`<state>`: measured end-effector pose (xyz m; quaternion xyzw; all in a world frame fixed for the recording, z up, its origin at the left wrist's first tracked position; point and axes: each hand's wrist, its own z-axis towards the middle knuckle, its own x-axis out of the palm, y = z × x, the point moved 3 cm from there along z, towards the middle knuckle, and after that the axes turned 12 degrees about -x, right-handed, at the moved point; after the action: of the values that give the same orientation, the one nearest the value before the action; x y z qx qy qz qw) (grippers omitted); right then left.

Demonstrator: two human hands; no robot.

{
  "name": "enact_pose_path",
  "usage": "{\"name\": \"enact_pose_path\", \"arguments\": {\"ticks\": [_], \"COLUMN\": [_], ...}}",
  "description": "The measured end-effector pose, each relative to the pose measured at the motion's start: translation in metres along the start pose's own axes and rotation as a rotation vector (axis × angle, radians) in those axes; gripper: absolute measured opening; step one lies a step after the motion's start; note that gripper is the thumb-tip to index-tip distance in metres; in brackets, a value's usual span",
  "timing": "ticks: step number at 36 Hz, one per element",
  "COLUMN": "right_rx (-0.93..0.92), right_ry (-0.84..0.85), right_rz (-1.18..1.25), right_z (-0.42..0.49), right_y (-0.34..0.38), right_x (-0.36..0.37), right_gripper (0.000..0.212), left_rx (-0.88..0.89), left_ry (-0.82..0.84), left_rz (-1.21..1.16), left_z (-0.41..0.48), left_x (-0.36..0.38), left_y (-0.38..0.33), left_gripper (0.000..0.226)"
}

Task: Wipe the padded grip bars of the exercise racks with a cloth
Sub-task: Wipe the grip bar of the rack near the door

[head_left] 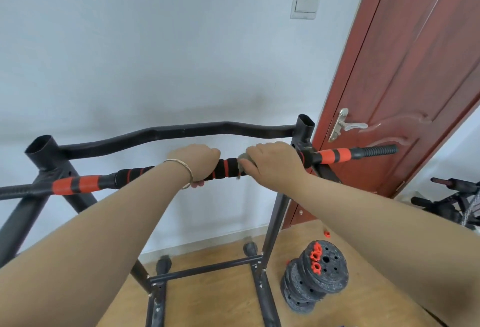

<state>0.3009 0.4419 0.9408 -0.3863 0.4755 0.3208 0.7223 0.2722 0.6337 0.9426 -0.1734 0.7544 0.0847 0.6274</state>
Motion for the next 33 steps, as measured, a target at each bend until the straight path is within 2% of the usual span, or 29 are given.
{"name": "enact_pose_path", "arguments": {"ticks": [2,4,7,12,15,18,20,22,27,29,31,33], "right_rx": [0.025,0.006,0.074,0.393,0.458,0.478,0.523,0.591,0.655,0.680,0.623,0.398], "right_ry": [-0.071,-0.003,0.159,0.390,0.414,0.310,0.180,0.011,-0.186,-0.241,-0.140,0.121], "right_rz": [-0.098,-0.203,0.037,0.568,0.633,0.606,0.640,0.774,0.711,0.639,0.531,0.348], "right_z": [0.003,0.011,0.030,0.055,0.064,0.064,0.056,0.039,-0.010,-0.021,-0.026,-0.029], "right_y": [-0.003,-0.007,-0.018,-0.042,-0.047,-0.050,-0.061,-0.076,-0.102,-0.103,-0.092,-0.072], "right_x": [0.002,0.007,0.011,0.014,0.016,0.007,-0.004,-0.020,-0.045,-0.045,-0.040,-0.026], "right_gripper": [0.032,0.022,0.023,0.041,0.038,0.035,0.039,0.051,0.056,0.055,0.047,0.039], "left_rx": [0.045,0.138,0.158,0.125,0.120,0.131,0.137,0.154,0.204,0.191,0.136,0.029], "left_ry": [-0.084,-0.205,-0.245,-0.373,-0.427,-0.448,-0.431,-0.415,-0.291,-0.240,-0.105,0.159], "left_rz": [0.176,0.308,0.344,0.393,0.412,0.418,0.413,0.404,0.351,0.242,0.042,-0.173], "left_z": [-0.004,-0.011,-0.013,-0.025,-0.033,-0.034,-0.035,-0.032,-0.019,-0.012,-0.007,-0.007], "left_x": [-0.001,-0.003,-0.004,0.004,0.009,0.008,0.007,0.007,-0.005,-0.014,-0.020,-0.016], "left_y": [-0.002,-0.003,-0.003,-0.001,-0.001,0.000,0.000,0.000,-0.006,-0.016,-0.027,-0.035], "left_gripper": [0.004,0.023,0.026,0.034,0.033,0.028,0.022,0.025,0.023,0.021,0.014,0.041]}}
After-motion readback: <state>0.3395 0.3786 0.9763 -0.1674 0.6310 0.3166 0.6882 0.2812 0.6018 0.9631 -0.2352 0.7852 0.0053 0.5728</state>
